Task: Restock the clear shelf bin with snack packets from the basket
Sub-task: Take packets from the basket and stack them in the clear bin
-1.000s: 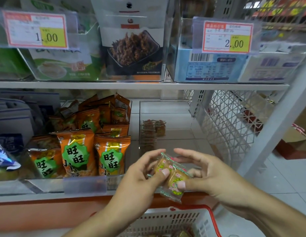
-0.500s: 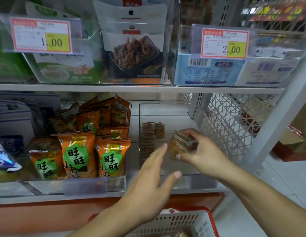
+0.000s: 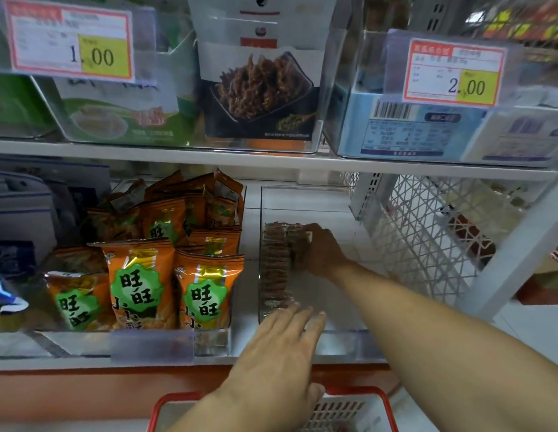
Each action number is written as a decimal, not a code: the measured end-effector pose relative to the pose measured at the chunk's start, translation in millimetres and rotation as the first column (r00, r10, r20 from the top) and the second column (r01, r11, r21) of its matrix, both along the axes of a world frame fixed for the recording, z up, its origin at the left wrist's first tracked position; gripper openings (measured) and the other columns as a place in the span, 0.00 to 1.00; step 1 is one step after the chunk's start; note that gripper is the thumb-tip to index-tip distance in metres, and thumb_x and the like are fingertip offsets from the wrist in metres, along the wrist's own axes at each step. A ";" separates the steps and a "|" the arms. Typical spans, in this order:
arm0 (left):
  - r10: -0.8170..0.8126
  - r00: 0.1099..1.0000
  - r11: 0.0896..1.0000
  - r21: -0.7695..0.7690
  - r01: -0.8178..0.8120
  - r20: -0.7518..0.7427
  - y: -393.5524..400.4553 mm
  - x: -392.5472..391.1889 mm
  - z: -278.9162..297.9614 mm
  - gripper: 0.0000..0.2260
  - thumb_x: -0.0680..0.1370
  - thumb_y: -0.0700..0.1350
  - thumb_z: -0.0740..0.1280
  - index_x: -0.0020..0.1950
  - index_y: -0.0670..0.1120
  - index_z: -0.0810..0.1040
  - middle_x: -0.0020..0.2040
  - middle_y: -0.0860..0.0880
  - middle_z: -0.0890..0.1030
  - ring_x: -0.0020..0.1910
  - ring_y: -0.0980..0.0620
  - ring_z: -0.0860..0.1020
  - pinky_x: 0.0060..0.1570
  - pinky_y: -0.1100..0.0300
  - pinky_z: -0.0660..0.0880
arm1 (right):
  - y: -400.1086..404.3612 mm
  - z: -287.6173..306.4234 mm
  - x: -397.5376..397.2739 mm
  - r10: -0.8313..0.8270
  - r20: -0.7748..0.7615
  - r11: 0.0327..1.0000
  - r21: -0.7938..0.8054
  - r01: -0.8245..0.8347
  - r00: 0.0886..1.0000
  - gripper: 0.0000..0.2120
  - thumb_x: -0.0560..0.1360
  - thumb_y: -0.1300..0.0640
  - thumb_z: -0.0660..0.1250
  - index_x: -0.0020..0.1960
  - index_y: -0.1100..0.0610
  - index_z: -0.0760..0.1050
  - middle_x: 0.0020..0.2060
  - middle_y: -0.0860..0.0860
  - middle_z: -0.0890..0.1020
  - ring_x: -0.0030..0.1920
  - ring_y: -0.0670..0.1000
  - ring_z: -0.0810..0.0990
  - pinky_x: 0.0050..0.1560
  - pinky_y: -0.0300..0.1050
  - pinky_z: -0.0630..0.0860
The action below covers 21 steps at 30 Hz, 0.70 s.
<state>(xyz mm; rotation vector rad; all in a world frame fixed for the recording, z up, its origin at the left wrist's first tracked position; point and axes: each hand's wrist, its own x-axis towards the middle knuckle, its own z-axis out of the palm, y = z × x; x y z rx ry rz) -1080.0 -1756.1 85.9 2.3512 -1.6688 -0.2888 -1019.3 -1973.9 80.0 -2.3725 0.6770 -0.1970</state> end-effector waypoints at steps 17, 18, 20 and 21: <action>-0.034 0.997 0.999 -0.018 0.033 -0.070 5.3 2.7 4.0 0.45 0.78 0.59 0.68 0.83 0.53 0.40 0.84 0.54 0.45 0.81 0.57 0.42 0.73 0.63 0.34 | -2.5 -7.5 2.8 -0.171 -0.034 0.974 0.144 0.174 0.985 0.39 0.75 0.56 0.73 0.79 0.56 0.57 0.69 0.59 0.75 0.67 0.58 0.75 0.68 0.48 0.71; -0.038 0.996 0.999 -0.032 0.036 -0.080 6.5 3.5 4.9 0.45 0.78 0.59 0.68 0.83 0.53 0.41 0.84 0.55 0.45 0.81 0.58 0.42 0.71 0.65 0.33 | -4.5 -4.5 0.1 -0.163 -0.032 0.979 0.118 0.166 0.986 0.39 0.74 0.57 0.74 0.79 0.56 0.57 0.69 0.59 0.74 0.67 0.58 0.75 0.69 0.50 0.71; -0.041 0.994 0.997 -0.064 0.035 -0.097 9.5 5.2 8.0 0.44 0.78 0.58 0.68 0.84 0.54 0.42 0.83 0.56 0.45 0.81 0.60 0.41 0.69 0.68 0.34 | -3.9 5.7 -7.7 -0.145 0.002 0.986 0.088 0.144 0.989 0.38 0.73 0.60 0.74 0.78 0.56 0.60 0.69 0.59 0.73 0.66 0.58 0.76 0.66 0.51 0.74; -0.041 0.995 0.996 -0.079 0.033 -0.094 11.1 5.6 10.0 0.43 0.78 0.58 0.69 0.84 0.54 0.43 0.83 0.57 0.46 0.80 0.61 0.40 0.70 0.68 0.35 | -1.3 12.4 -12.6 -0.136 0.043 0.988 0.075 0.133 0.990 0.36 0.74 0.61 0.74 0.77 0.55 0.62 0.68 0.58 0.74 0.64 0.57 0.77 0.63 0.49 0.75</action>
